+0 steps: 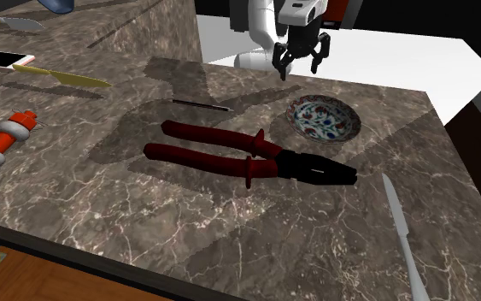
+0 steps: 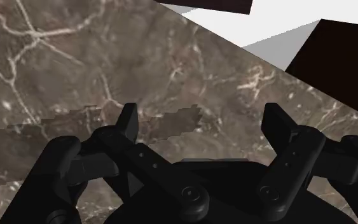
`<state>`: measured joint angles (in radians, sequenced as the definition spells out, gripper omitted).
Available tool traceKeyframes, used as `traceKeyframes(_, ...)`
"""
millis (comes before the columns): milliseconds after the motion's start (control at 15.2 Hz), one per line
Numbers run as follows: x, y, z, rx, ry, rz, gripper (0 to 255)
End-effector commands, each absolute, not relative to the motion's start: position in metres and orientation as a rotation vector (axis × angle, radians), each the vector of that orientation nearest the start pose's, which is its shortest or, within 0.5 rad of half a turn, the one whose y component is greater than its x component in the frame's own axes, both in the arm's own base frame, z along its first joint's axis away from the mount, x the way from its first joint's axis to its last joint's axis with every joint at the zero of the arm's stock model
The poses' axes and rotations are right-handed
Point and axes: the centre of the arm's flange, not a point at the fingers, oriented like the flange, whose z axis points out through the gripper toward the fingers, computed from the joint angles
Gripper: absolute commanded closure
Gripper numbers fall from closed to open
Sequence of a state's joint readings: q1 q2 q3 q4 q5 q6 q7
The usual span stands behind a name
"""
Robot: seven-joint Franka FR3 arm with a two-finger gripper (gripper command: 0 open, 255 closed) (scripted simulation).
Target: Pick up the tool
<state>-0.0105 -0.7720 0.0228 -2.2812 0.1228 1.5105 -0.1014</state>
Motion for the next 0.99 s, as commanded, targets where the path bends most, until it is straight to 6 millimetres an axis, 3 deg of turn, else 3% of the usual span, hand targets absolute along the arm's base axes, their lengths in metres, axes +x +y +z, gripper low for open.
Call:
traceKeyframes(0, 0.305, 0.02, 0.617, -3.03, -0.174, -0.009, 0)
traceKeyframes(462, 0.367, -0.047, 0.627, -2.996, -0.525, -0.017, 0)
traceKeyframes(924, 0.443, -0.098, 0.639, -2.922, -0.87, -0.024, 0)
